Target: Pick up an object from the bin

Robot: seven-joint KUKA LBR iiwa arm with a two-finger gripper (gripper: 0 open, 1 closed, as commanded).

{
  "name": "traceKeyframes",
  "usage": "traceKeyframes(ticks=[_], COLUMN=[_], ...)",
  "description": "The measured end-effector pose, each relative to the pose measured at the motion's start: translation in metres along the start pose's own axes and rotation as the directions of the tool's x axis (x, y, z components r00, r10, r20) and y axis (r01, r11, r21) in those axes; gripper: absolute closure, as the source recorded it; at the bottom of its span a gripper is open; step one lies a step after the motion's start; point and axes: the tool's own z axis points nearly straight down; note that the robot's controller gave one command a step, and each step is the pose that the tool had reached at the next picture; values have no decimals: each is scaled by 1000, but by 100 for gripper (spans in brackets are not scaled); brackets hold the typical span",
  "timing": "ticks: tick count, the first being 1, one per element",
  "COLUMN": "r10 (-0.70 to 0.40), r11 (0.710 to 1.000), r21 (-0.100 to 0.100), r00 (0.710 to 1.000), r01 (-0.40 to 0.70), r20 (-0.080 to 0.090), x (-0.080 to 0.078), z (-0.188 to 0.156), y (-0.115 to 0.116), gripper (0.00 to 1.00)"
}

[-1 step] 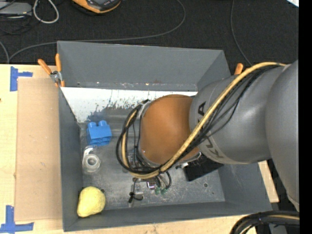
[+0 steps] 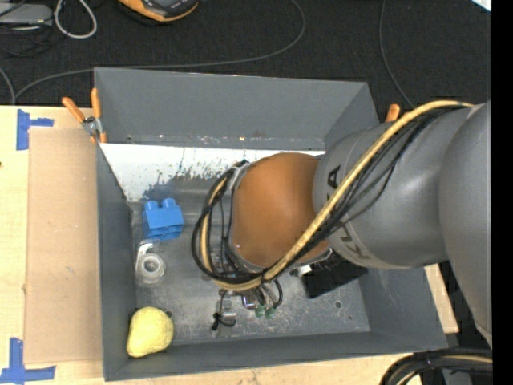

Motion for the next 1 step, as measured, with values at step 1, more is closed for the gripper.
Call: traceKeyframes(ticks=[1], r10=[-76], r11=[997], r21=[24], r00=[997], r01=[76], r20=[-12], x=[-50], z=[97], y=[63], gripper=[0])
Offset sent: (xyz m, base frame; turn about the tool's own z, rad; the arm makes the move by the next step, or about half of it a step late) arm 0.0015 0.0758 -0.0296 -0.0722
